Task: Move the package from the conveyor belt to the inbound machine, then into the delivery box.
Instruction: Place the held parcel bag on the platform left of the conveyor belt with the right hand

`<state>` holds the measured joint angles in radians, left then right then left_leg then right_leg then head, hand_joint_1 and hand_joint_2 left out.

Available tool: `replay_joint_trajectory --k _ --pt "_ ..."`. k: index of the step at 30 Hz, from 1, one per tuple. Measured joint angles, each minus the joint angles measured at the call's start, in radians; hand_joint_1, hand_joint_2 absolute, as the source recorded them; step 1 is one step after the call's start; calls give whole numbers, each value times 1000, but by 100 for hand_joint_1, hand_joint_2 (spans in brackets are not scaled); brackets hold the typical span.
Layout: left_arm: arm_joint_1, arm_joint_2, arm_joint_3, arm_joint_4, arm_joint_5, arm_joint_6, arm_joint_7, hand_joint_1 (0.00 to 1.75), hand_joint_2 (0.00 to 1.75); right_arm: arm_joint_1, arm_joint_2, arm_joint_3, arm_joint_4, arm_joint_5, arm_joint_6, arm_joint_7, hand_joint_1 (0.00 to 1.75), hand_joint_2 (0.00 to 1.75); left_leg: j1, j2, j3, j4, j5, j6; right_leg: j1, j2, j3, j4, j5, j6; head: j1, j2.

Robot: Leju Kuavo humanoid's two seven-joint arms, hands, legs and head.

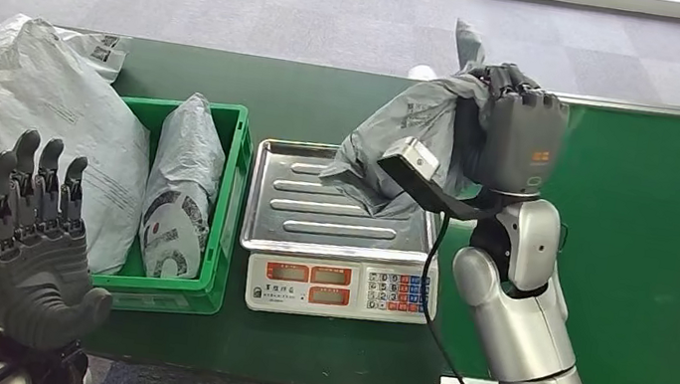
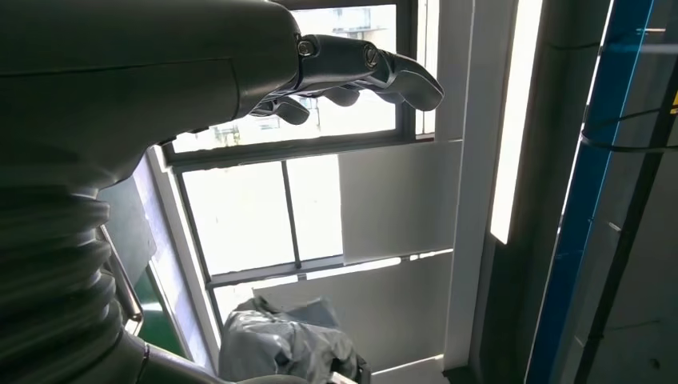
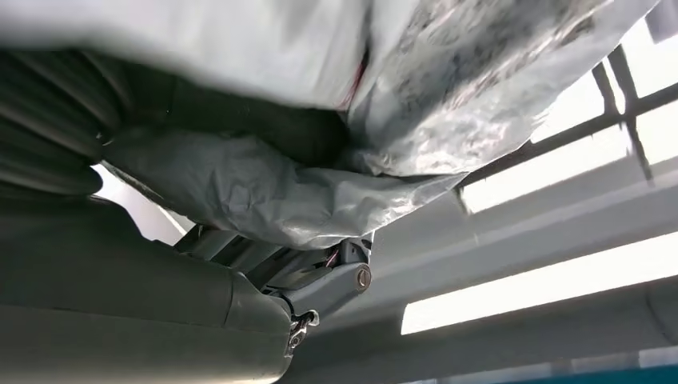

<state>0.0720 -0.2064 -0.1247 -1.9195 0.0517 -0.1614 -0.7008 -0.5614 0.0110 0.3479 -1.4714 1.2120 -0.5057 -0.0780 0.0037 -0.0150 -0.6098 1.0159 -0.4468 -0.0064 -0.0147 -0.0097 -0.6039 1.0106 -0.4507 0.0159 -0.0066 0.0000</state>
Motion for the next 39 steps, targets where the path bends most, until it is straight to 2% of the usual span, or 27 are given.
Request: replay_joint_trajectory --k 4,8,12,28,32,33,35,36,37,39 --pt "-14 -1 -1 19 4 0 0 0 175 -91 15 73 170 -33 30 18 175 175 0 1 0 0 0 0 0 2 0 0 0 0 0 0" --pt "-34 -2 -2 39 12 0 0 0 175 -187 64 119 343 -51 34 29 175 175 0 1 0 0 1 -1 0 1 -1 0 1 0 0 0" --pt "-50 -2 -3 55 20 0 0 0 175 -229 98 145 443 -62 34 29 175 175 1 0 0 0 2 -1 1 0 -1 0 1 0 0 0" --pt "-56 -2 -3 77 20 0 0 0 175 -243 120 181 545 -81 48 21 175 175 0 0 0 0 1 -1 0 0 -1 0 1 0 0 0" --pt "-56 -1 -5 77 20 0 0 0 175 -242 120 196 560 -101 85 -14 175 175 1 0 0 0 1 -1 0 1 -1 0 1 0 0 0" --pt "-56 -1 -6 77 21 0 0 0 175 -242 120 203 562 -107 97 -23 154 175 1 0 0 0 1 -1 0 1 -1 0 1 0 0 0" --pt "-57 0 -8 77 22 0 0 0 175 -242 120 217 565 -114 116 -33 67 175 1 0 -1 0 1 -1 0 1 -1 0 1 0 0 0" --pt "-57 0 -8 78 22 0 0 0 175 -242 120 223 565 -118 122 -35 23 131 1 0 -1 0 1 -1 0 1 -1 0 1 0 0 0" --pt "-57 0 -8 78 22 0 0 0 175 -242 120 229 565 -123 127 -39 0 87 1 0 -1 0 1 -1 0 1 -1 0 1 0 0 0" --pt "-58 0 -9 78 22 0 0 0 175 -242 120 239 565 -137 138 -49 0 0 1 0 -1 0 1 -1 0 1 -1 0 1 0 0 0"
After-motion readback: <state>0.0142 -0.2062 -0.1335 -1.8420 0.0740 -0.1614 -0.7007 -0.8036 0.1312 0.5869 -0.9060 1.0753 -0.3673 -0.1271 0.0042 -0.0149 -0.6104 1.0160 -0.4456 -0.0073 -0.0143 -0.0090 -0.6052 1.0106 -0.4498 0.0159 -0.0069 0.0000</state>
